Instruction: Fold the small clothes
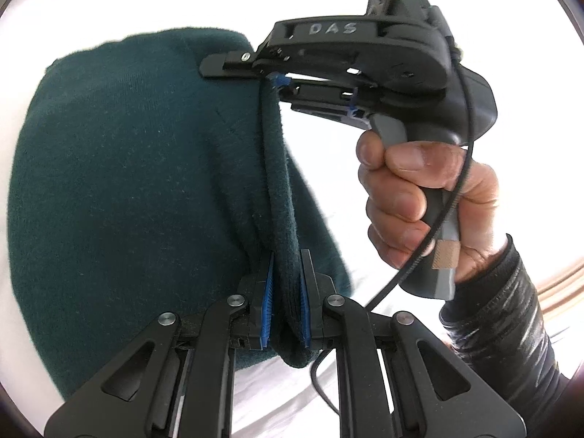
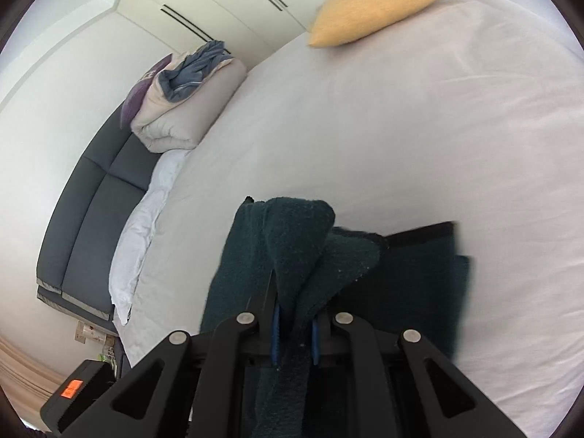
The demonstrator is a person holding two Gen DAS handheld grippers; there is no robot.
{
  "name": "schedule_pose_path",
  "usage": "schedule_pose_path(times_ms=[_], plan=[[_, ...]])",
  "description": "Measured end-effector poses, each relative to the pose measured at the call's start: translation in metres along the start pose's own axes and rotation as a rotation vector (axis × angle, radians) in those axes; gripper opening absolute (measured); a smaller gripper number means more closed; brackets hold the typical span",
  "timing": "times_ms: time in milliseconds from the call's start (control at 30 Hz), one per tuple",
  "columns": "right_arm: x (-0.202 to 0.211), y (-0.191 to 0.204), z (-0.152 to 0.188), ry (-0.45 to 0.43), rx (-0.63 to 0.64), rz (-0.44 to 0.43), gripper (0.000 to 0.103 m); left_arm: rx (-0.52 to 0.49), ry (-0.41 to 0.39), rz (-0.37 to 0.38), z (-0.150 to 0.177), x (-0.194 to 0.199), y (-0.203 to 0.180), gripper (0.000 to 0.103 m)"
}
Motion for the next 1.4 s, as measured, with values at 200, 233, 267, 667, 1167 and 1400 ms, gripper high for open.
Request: schedule_pose_path(times_ms=[200, 233, 267, 667, 1167, 1400], plan=[[0.001, -0.063, 0.008, 0.023, -0.114, 0.076, 0.014, 0.011, 0.036, 0.009, 0.002, -0.024, 0.01, 0.011], [-0.001, -0.072, 0.011, 0.023, -0.141, 0.076, 0.014, 0.016, 0.036, 0.009, 0.004, -0.022, 0.014, 0.011], [-0.002, -0.075, 0.013, 0.019, -0.155, 0.069, 0.014, 0.021, 0.031, 0.011, 0.004, -0.019, 0.017, 0.013], [0.032, -0.041, 0.059, 0.061, -0.175, -0.012, 0.053, -0.01, -0.097, 0.071, 0.006, 0.091, 0.07, 0.014], [0.054, -0.052, 0.084, 0.023, -0.157, 0.08, 0.014, 0.073, -0.088, -0.046, -0.027, 0.098, 0.151, 0.013], [0.055, -0.067, 0.097, 0.04, -0.217, 0.005, 0.034, 0.074, -0.102, -0.076, -0.008, 0.074, 0.128, 0.013]])
Point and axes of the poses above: each gripper's, at about its wrist camera, not at the fingertips, and x roughly against the way its jaws point, y to its left, z to its underside, the point moved 4 cm from there along -x, roughly the way its jaws point, and after that the axes turned 10 degrees about -y, right-handed, at the moved point
